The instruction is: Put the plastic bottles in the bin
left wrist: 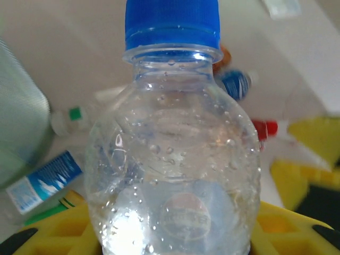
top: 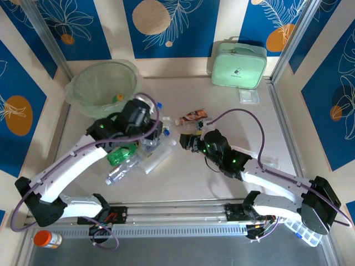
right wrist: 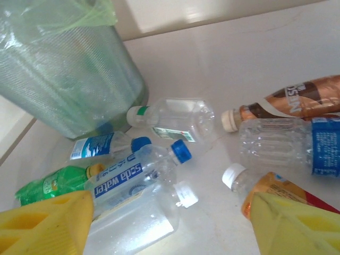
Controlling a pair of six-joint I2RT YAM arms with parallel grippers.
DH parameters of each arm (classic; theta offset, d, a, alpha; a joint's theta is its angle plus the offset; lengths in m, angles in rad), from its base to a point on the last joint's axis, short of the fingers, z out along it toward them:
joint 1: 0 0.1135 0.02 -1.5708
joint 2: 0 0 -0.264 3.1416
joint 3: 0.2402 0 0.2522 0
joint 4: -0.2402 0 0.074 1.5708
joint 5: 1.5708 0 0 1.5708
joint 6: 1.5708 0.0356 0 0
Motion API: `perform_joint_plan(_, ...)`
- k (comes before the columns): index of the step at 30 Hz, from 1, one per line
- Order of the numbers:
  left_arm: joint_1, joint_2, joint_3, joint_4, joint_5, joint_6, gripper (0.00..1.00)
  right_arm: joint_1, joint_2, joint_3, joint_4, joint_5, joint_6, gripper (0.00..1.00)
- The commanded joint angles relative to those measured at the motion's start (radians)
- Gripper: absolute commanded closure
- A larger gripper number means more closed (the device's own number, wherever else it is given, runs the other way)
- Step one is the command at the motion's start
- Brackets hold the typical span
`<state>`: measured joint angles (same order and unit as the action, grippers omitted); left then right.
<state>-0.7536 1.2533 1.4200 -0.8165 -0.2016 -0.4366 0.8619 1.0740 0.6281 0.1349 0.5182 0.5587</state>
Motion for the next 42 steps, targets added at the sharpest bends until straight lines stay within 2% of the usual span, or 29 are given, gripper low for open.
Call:
perform_joint_plan(1,0.084,0.011,0.141,-0.034,0.05,-0.01,0.63,0.018,0.021,0.044,0.022,0.061,-0.05,0.22)
perform_joint_plan(8,0.313,0.164,0.434,-0.117,0.03,-0.145,0.65,0.017,0.082,0.087,-0.036,0.097,-0.025,0.22)
perform_joint_plan(13,0.474,0.299,0.589,-0.184,0.078,-0.249,0.65,0.017,0.109,0.103,-0.061,0.121,-0.01,0.22)
perform_joint_plan(19,0.586,0.466,0.76,-0.268,0.117,-0.282,0.69,0.017,0.143,0.123,-0.081,0.133,0.001,0.22)
perform_joint_plan(26,0.634,0.555,0.734,-0.265,0.159,-0.286,0.71,0.017,0.177,0.144,-0.104,0.141,0.017,0.22)
perform_joint_plan(34,0.683,0.556,0.494,-0.05,0.28,-0.358,0.7,0.018,0.197,0.154,-0.109,0.134,0.015,0.22)
perform_joint_plan(42,0.686,0.602,0.408,0.027,0.294,-0.341,0.67,0.025,0.224,0.168,-0.116,0.134,0.017,0.22)
